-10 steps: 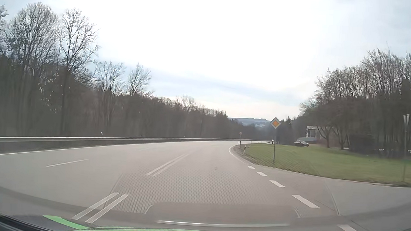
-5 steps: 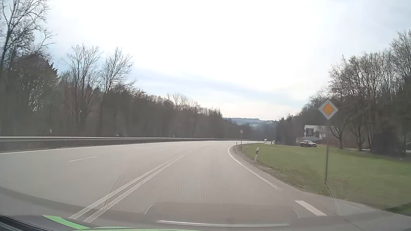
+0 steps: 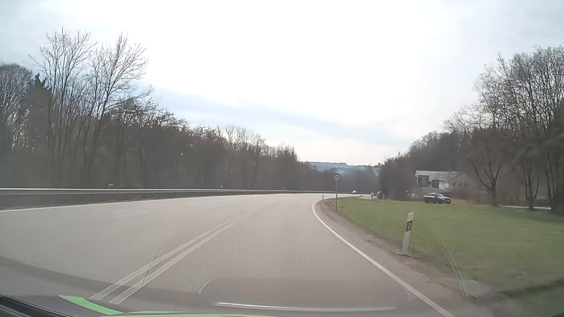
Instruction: Follow the waypoints while adhering to traffic rules and regulations
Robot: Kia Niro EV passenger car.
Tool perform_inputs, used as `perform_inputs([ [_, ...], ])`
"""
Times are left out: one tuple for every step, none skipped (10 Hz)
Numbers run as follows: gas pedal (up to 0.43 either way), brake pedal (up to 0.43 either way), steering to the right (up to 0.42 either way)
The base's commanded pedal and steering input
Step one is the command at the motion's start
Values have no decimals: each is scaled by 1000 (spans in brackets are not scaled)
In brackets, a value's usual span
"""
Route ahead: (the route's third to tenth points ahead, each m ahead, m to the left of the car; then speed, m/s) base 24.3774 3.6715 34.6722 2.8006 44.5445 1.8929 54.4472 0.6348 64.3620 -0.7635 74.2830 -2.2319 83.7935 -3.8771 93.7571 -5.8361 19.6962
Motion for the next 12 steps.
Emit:
perform_inputs([
  [8,0,13],
  [0,0,12],
  [0,0,12],
  [0,0,12],
  [0,0,12],
  [0,0,12],
  [0,0,12],
  [0,0,12],
  [0,0,12],
  [0,0,11],
  [0,0,11],
  [0,0,11],
])
